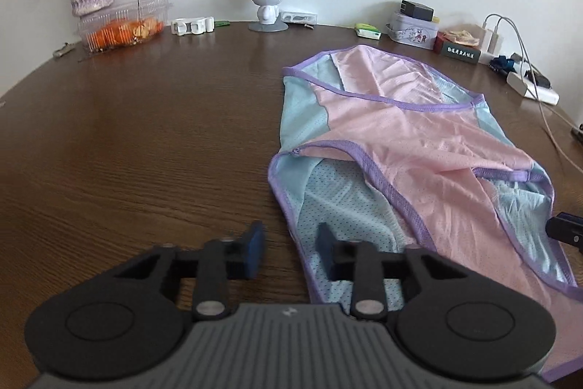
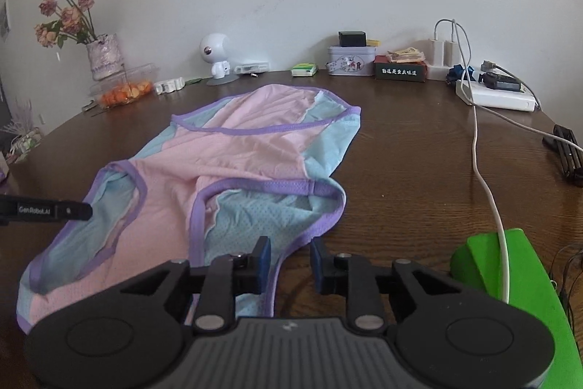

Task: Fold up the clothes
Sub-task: 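Release the garment from both grippers and pull them back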

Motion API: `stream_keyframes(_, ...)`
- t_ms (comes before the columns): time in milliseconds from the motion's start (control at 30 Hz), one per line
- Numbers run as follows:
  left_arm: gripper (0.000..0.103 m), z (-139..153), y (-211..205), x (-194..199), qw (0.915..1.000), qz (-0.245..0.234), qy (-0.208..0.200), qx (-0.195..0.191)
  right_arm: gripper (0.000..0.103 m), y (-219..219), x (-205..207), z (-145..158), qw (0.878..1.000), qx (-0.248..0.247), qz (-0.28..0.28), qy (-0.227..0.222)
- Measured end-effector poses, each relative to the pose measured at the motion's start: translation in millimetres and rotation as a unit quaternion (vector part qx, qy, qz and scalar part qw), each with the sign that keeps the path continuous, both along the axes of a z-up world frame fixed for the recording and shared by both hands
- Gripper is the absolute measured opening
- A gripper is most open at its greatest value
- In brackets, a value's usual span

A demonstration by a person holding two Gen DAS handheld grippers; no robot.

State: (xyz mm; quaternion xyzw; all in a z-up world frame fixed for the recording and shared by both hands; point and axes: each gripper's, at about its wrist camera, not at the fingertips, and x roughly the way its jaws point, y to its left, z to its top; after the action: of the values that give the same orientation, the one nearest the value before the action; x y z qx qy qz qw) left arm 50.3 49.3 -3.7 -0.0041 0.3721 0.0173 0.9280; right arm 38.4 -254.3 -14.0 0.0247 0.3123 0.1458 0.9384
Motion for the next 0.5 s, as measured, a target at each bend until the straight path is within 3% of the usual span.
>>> stream_keyframes(33,0.004,0.4,2.1,0.6,1.0000,0.009,0.002,-0.002,0.018,-2.0,-1.5,-0.8,1.000,0.007,0.003,0.001)
stream_keyframes(67,0.004,1.2,6.9,1.0,0.9996,0.026,0.004,-0.008,0.008,-6.3,-2.8,-0.3,1.000,0.023,0.004,-0.001)
stream_keyframes(200,0.006,4.0,29.4,-5.8,0.9955,0.082,-0.003,-0.047,0.003,-15.8,-2.6,-1.5,0.999,0.033,0.003,0.009)
stream_keyframes(300,0.025,6.6,39.1,-18.6,0.9909,0.119,-0.010,-0.062,0.002,-16.8,-3.8,-0.4,1.000,0.018,0.007,0.010)
stream_keyframes(367,0.037,10.4,41.8,-27.9,0.9901,0.118,-0.010,-0.075,0.010,-15.6,-5.6,1.9,1.000,0.007,0.012,0.012)
stream_keyframes(433,0.040,14.7,41.2,-33.7,0.9915,0.106,-0.003,-0.075,0.011,-15.6,-12.0,8.3,0.999,0.028,0.039,0.010)
stream_keyframes(500,0.041,15.6,37.1,-37.6,0.9938,0.088,0.006,-0.068,0.024,-6.7,-18.5,14.0,0.997,0.034,0.069,0.016)
